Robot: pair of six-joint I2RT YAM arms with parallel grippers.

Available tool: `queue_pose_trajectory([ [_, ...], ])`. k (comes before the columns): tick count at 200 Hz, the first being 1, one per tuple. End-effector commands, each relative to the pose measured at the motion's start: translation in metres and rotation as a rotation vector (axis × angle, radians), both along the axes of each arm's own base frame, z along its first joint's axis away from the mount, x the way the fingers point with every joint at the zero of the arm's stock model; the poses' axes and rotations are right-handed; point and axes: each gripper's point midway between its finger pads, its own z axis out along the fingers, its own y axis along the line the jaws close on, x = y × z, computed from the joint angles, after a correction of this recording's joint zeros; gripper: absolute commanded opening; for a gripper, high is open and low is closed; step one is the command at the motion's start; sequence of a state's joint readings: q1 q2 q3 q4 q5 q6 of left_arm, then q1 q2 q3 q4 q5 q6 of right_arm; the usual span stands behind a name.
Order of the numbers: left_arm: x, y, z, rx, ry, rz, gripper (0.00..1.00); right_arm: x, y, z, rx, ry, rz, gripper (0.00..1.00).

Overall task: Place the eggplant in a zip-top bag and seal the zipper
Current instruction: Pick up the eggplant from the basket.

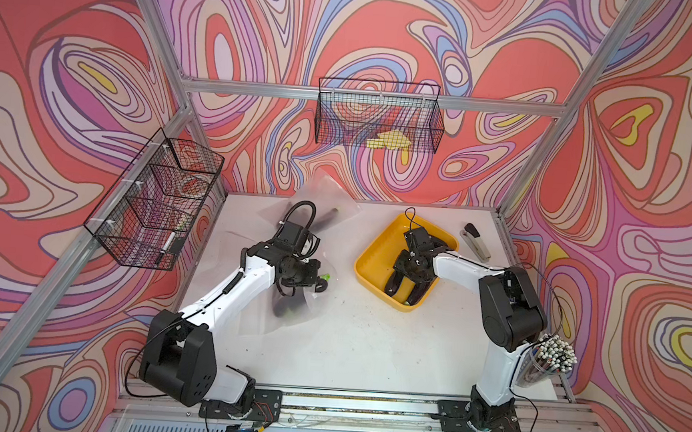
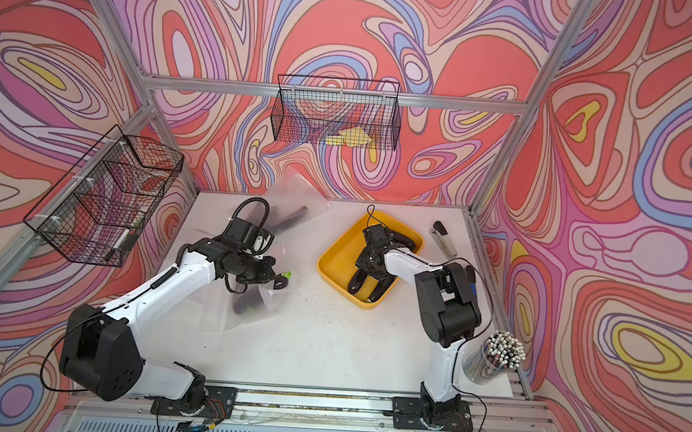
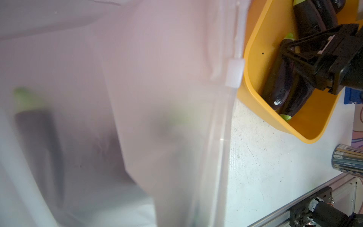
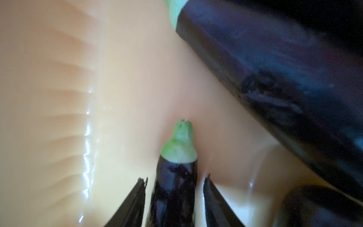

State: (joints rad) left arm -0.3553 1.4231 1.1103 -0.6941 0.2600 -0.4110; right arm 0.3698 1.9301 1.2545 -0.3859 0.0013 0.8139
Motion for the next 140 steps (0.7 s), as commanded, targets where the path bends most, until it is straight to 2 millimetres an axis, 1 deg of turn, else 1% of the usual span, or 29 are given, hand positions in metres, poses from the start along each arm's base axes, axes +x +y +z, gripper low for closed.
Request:
queue_pose_trajectory([
  [1,0.002,0.002,0.006,0.016,-0.005,-0.006,0.00,-0.003,0.005,0.008,0.035,-0.013,0.004,0.48],
  [14,0.002,0.002,0.006,0.017,-0.002,-0.008,0.00,-0.005,0.005,0.002,0.042,0.001,0.002,0.44],
  [23,0.002,0.002,0.007,0.018,-0.005,-0.007,0.00,-0.007,0.004,0.000,0.041,0.003,-0.004,0.38],
  [37,0.002,0.003,0.008,0.018,-0.009,-0.007,0.00,-0.008,0.003,-0.001,0.043,-0.002,-0.011,0.31],
  [42,0.002,0.003,0.009,0.020,-0.010,-0.006,0.00,-0.008,0.002,0.000,0.041,-0.007,-0.015,0.29],
  [53,0.002,0.002,0.009,0.018,-0.010,-0.011,0.00,-0.007,0.003,0.005,0.047,-0.017,-0.014,0.28],
  [64,0.002,-0.001,0.009,0.007,-0.004,-0.021,0.00,-0.003,0.003,0.017,0.051,-0.054,-0.011,0.27],
  [69,0.001,-0.002,0.008,0.001,0.002,-0.030,0.00,-0.001,0.003,0.025,0.053,-0.079,-0.008,0.28],
  [76,0.000,-0.004,0.007,-0.009,0.011,-0.034,0.00,0.004,0.003,0.040,0.055,-0.124,-0.003,0.28],
  [83,-0.001,-0.006,0.006,-0.018,0.019,-0.040,0.00,0.010,0.003,0.061,0.052,-0.187,0.007,0.28],
  [86,-0.001,-0.007,0.006,-0.025,0.021,-0.042,0.00,0.013,0.003,0.065,0.046,-0.203,0.011,0.28],
  [89,-0.002,-0.008,0.005,-0.027,0.023,-0.042,0.00,0.015,0.002,0.083,0.053,-0.249,0.012,0.28],
  [110,-0.004,-0.009,-0.001,-0.043,0.051,-0.036,0.00,0.028,0.012,0.149,0.077,-0.444,0.026,0.27],
  [122,-0.005,-0.010,-0.001,-0.069,0.075,-0.030,0.00,0.029,0.028,0.180,0.081,-0.534,0.044,0.26],
  [133,-0.006,-0.012,0.001,-0.110,0.088,-0.019,0.00,0.025,0.050,0.200,0.098,-0.597,0.069,0.26],
  [140,-0.006,-0.013,0.004,-0.139,0.090,-0.012,0.00,0.020,0.067,0.210,0.125,-0.632,0.085,0.26],
])
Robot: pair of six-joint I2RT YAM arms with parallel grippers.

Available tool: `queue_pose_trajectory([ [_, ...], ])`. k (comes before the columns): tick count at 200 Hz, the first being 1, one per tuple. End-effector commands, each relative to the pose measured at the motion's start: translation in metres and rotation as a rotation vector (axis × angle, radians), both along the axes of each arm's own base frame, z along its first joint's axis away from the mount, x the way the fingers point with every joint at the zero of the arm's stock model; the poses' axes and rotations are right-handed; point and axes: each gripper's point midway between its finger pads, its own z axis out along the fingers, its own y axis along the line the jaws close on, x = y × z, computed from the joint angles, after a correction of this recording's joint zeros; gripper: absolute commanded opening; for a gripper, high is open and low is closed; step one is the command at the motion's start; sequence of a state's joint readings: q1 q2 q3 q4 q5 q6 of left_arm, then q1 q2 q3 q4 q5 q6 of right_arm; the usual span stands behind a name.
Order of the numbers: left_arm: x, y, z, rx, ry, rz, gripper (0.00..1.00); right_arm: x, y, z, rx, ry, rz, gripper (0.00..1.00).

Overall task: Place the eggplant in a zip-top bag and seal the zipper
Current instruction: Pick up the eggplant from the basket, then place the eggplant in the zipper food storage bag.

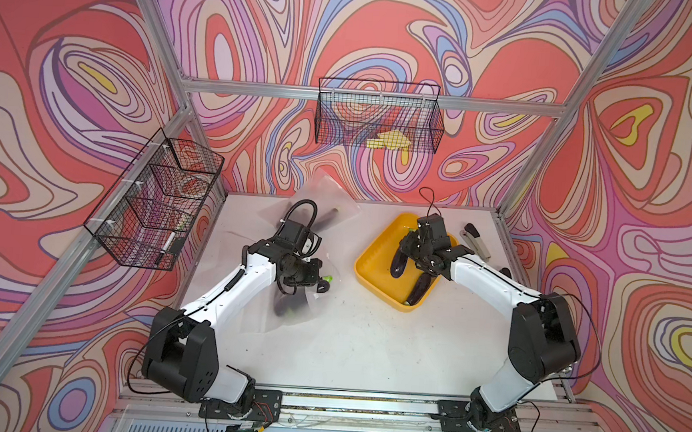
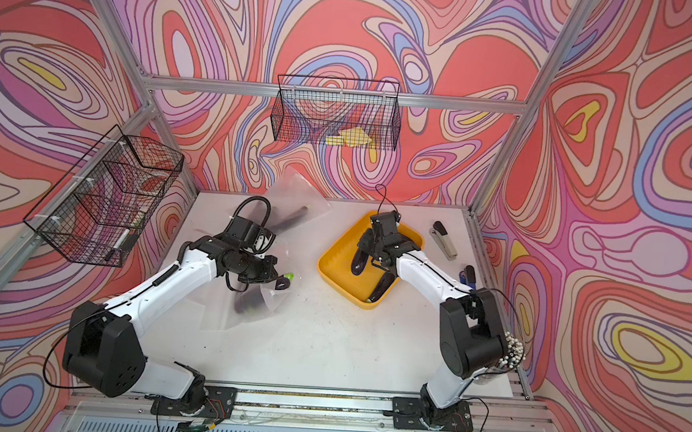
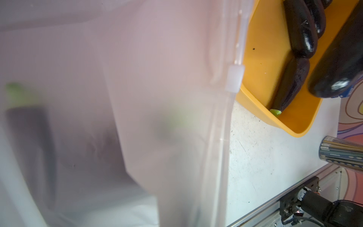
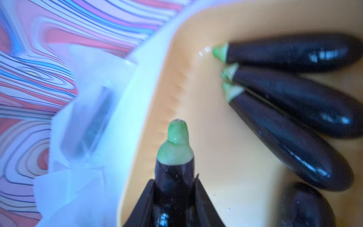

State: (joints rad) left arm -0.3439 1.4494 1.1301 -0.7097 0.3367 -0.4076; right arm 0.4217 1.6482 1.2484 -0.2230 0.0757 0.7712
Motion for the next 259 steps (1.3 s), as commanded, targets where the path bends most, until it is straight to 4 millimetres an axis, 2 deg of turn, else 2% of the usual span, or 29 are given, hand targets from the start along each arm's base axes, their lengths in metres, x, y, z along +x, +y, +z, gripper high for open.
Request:
queue_pose_trajectory([
  [1,-0.004,-0.005,0.004,-0.087,0.049,0.016,0.00,-0.002,0.047,0.057,0.030,-0.202,0.052,0.26],
  [11,-0.004,-0.007,0.008,-0.118,0.050,0.023,0.00,-0.013,0.072,0.066,0.066,-0.249,0.075,0.26],
  [30,-0.005,-0.010,0.013,-0.168,0.063,0.032,0.00,-0.035,0.110,0.070,0.106,-0.343,0.089,0.26],
  [50,-0.009,-0.010,0.011,-0.203,0.091,0.039,0.00,-0.047,0.135,0.070,0.144,-0.433,0.073,0.25],
  [77,-0.011,-0.010,0.013,-0.280,0.130,0.067,0.00,-0.061,0.166,0.079,0.119,-0.546,0.087,0.25],
  [94,-0.010,-0.010,0.021,-0.309,0.123,0.078,0.00,-0.066,0.175,0.074,0.115,-0.546,0.100,0.25],
  [116,-0.008,-0.009,0.027,-0.332,0.112,0.092,0.00,-0.071,0.182,0.051,0.136,-0.512,0.110,0.25],
  [123,-0.007,-0.010,0.027,-0.338,0.113,0.095,0.00,-0.074,0.184,0.050,0.154,-0.507,0.114,0.25],
  [128,-0.007,-0.010,0.027,-0.346,0.115,0.098,0.00,-0.073,0.189,0.032,0.141,-0.483,0.120,0.25],
  [150,-0.006,-0.010,0.030,-0.374,0.115,0.114,0.00,-0.082,0.199,0.013,0.167,-0.454,0.130,0.25],
  [207,0.001,-0.006,0.040,-0.395,0.095,0.134,0.00,-0.112,0.213,0.001,0.195,-0.407,0.185,0.26],
  [233,0.001,-0.007,0.034,-0.405,0.106,0.133,0.00,-0.110,0.220,0.000,0.265,-0.405,0.170,0.26],
  [259,-0.003,-0.004,0.031,-0.392,0.100,0.146,0.00,-0.111,0.234,0.013,0.317,-0.399,0.203,0.26],
])
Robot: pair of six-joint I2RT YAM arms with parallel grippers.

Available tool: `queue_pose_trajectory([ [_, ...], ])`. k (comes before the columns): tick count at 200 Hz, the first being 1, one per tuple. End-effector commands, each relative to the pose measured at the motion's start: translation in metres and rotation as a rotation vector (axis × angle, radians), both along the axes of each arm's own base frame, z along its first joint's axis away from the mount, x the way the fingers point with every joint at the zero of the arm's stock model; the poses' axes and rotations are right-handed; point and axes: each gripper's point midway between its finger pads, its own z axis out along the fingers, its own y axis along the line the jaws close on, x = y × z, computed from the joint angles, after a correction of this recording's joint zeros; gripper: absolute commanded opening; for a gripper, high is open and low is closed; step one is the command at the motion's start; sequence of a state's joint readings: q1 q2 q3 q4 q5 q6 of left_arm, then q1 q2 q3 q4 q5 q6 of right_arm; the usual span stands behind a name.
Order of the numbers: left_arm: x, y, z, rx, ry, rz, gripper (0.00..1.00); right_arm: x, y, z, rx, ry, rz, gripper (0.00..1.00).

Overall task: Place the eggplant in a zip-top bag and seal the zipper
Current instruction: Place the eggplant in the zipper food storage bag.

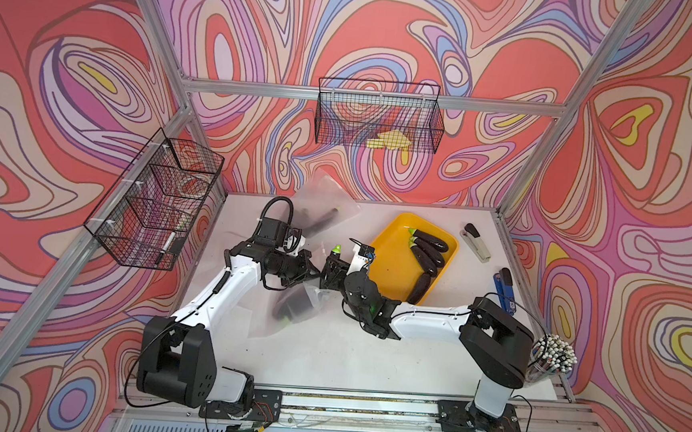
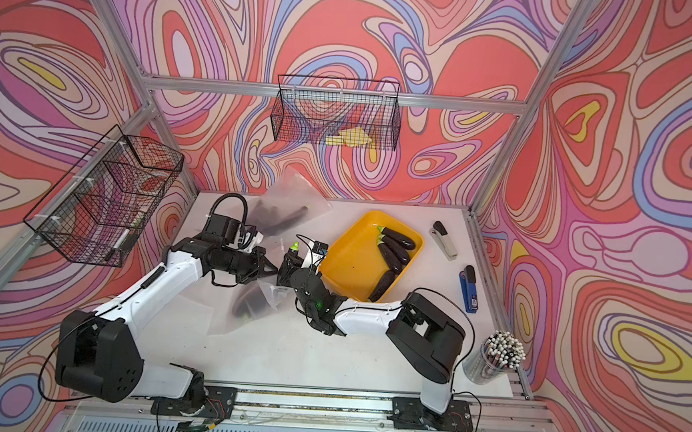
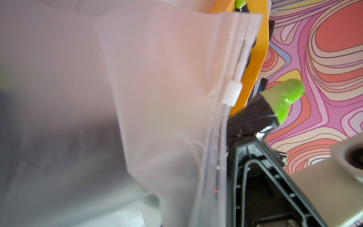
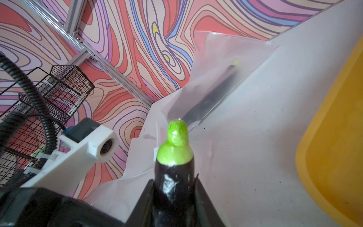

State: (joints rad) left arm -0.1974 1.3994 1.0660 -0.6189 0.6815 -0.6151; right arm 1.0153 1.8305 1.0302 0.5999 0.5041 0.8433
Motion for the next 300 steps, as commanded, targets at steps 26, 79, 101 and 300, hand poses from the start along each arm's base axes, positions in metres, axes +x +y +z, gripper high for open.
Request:
queue_pose_trajectory([
  [26,0.001,0.006,0.010,0.028,-0.055,0.010,0.00,-0.018,0.040,0.008,0.040,0.109,0.175,0.26],
  [79,0.010,-0.002,0.020,-0.037,-0.082,0.017,0.00,-0.036,0.034,-0.005,0.004,0.174,0.237,0.30],
  [101,0.007,-0.003,0.022,-0.040,-0.082,0.010,0.00,-0.027,0.041,0.010,-0.001,0.116,0.224,0.37],
  [300,-0.003,0.016,0.009,0.150,-0.160,-0.066,0.00,-0.013,-0.005,0.009,-0.176,0.312,0.488,0.43],
])
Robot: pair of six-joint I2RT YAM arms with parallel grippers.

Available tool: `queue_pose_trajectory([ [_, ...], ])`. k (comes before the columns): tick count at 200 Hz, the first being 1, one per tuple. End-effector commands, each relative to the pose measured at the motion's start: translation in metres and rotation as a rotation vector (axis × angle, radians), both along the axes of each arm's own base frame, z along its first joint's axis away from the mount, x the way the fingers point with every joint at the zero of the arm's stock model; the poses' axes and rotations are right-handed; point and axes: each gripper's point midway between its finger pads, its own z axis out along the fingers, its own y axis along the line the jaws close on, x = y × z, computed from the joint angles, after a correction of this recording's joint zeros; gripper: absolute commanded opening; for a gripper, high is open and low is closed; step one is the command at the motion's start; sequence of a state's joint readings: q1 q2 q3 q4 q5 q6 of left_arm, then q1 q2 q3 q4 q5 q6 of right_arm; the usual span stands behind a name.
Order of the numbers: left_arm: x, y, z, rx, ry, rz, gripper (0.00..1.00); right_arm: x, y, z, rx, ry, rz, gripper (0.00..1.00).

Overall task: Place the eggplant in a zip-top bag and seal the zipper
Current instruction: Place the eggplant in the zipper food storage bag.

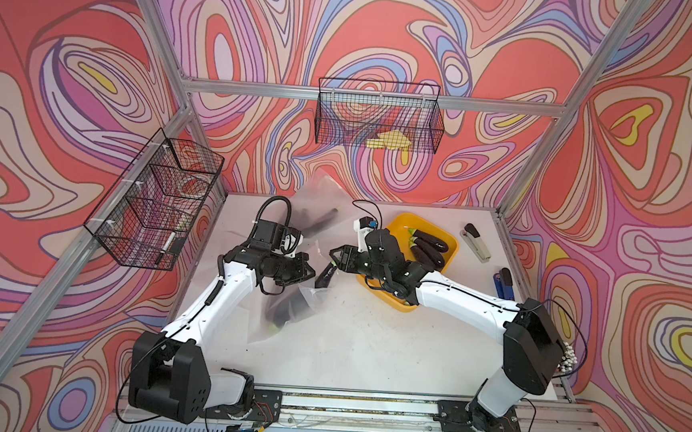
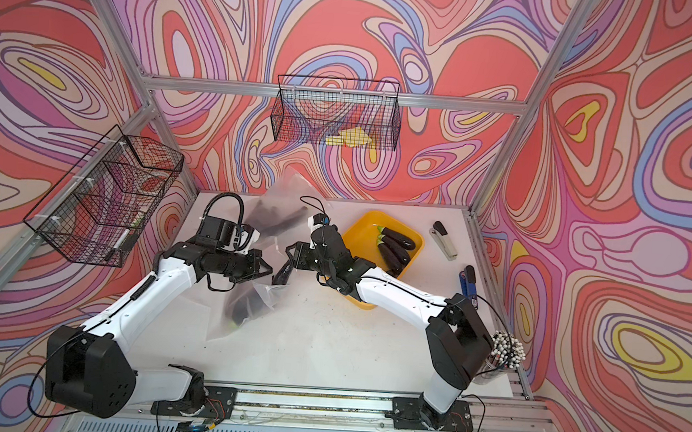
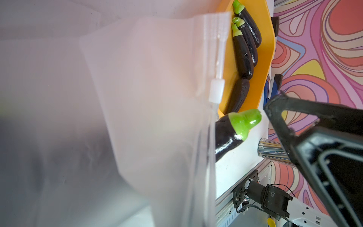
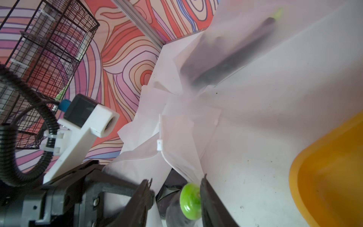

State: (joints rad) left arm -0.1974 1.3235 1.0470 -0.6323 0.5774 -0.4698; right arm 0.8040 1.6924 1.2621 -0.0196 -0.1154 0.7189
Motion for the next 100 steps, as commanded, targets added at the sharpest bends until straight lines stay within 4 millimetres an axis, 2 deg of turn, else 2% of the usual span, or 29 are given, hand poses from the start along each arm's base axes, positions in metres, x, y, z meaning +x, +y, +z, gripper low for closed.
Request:
queue_pose_trajectory([
  [1,-0.001,0.001,0.002,0.028,-0.007,-0.017,0.00,-0.014,0.005,-0.024,-0.028,0.092,0.066,0.43],
  [27,0.001,0.000,0.003,0.029,-0.008,-0.021,0.00,-0.023,0.001,-0.043,-0.012,0.145,0.064,0.39],
  [49,0.000,0.001,0.005,0.032,-0.008,-0.022,0.00,-0.023,-0.002,-0.049,-0.020,0.153,0.047,0.38],
  [83,-0.003,0.002,0.004,0.046,-0.009,-0.023,0.00,-0.013,-0.026,-0.040,-0.048,0.105,-0.049,0.42],
  [100,-0.004,0.000,0.003,0.046,-0.004,-0.029,0.00,-0.013,-0.029,-0.040,-0.061,0.092,-0.053,0.42],
])
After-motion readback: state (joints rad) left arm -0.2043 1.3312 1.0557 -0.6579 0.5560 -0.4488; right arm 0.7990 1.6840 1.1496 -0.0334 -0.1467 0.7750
